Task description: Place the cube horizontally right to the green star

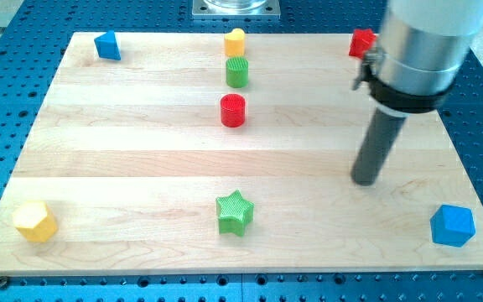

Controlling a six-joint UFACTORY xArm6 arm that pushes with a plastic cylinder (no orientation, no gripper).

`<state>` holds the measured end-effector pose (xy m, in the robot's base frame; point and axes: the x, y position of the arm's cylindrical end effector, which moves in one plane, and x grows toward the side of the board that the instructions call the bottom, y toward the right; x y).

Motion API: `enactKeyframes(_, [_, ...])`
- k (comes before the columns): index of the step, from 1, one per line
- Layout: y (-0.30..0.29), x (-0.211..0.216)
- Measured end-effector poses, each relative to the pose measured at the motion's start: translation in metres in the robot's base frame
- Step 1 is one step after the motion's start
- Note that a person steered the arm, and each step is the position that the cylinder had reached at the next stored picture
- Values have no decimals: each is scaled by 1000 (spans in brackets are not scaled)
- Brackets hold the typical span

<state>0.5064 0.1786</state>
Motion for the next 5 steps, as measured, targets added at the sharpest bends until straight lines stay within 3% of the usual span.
enactKeyframes(1, [78, 6])
enactKeyframes(2, [143, 55])
enactKeyframes(3, [142, 87])
enactKeyframes(5, [32, 66])
